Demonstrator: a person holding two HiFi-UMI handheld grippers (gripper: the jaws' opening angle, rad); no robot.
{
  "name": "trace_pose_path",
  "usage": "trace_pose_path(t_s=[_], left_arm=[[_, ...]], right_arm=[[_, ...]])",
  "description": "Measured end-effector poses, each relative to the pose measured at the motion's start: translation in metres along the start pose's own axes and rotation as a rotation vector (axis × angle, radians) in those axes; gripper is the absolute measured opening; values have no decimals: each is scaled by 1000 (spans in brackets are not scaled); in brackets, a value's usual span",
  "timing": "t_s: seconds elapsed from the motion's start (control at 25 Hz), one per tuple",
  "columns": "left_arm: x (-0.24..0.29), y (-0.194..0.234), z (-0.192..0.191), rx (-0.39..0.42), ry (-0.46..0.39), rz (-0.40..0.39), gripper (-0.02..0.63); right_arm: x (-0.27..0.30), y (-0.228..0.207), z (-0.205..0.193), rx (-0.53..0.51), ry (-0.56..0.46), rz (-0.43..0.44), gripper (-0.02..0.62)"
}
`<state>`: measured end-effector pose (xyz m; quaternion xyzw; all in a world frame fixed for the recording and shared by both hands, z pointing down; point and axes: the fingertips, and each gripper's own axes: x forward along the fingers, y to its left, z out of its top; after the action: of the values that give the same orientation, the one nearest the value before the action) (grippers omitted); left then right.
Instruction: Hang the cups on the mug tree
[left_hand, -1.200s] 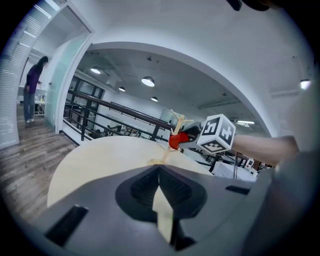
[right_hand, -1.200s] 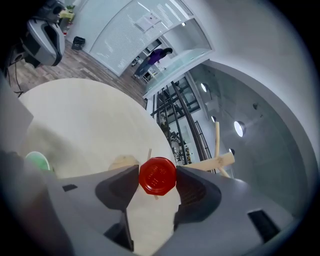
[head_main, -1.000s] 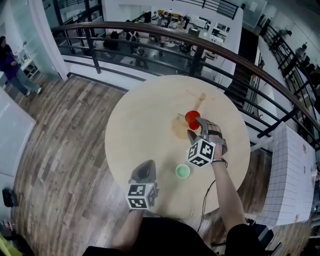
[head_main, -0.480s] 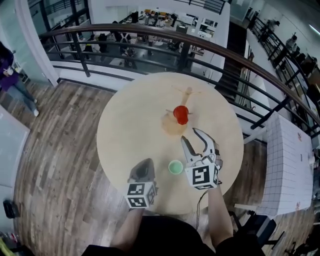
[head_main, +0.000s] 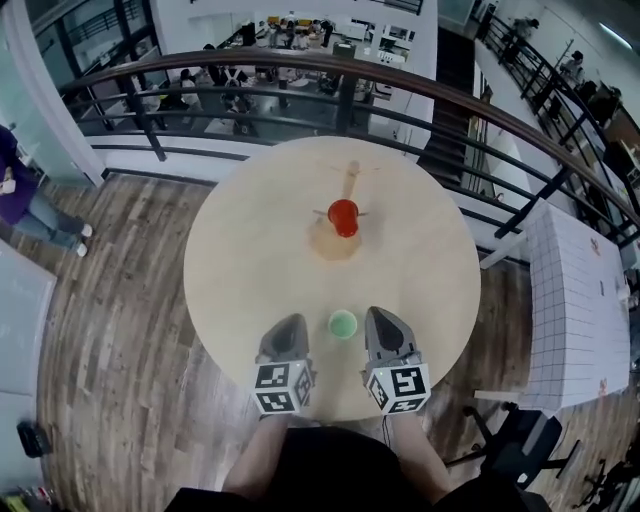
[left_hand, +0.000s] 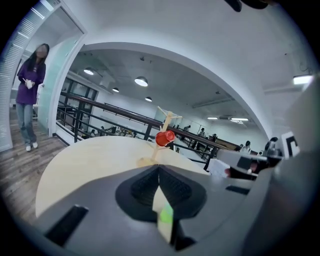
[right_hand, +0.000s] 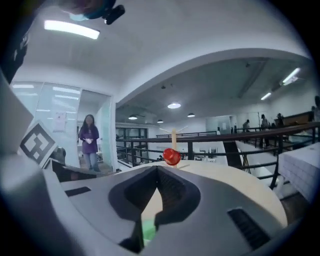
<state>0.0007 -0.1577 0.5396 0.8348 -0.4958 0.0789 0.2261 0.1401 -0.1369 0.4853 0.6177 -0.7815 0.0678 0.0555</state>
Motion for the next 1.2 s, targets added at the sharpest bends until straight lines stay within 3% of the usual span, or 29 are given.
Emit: trace_pose_path(t_s=[0.24,0.36,0.4,0.44,0.48,0.64,0.92,1.2], left_arm=[[-1,-9,-3,11,2,-14,12],[-3,-12,-7,18,10,-19,12],[-4,-11,-8,22,13,-19,12],[-5,-10,-10,25,16,-17,12],[-6,-8,-11,28,21,-14,12],[-10,0,-20,37,48,7,12],[-25,15,-30,50,81,49,12],[-36,29,-43,46,114,86,12]], right_arm=[[-13,2,-22,60,23,9,9],[-14,5,-35,73,32,60,12],[-14,7,-44,70,54,83,53],[-13,9,-54,63,83,105,176],[-12,11,-66,52,113,123,231],[-9,13,-111,28,205,161,284],[3,11,-185,42,388,146,304],[32,16,-216,4,460,150,305]])
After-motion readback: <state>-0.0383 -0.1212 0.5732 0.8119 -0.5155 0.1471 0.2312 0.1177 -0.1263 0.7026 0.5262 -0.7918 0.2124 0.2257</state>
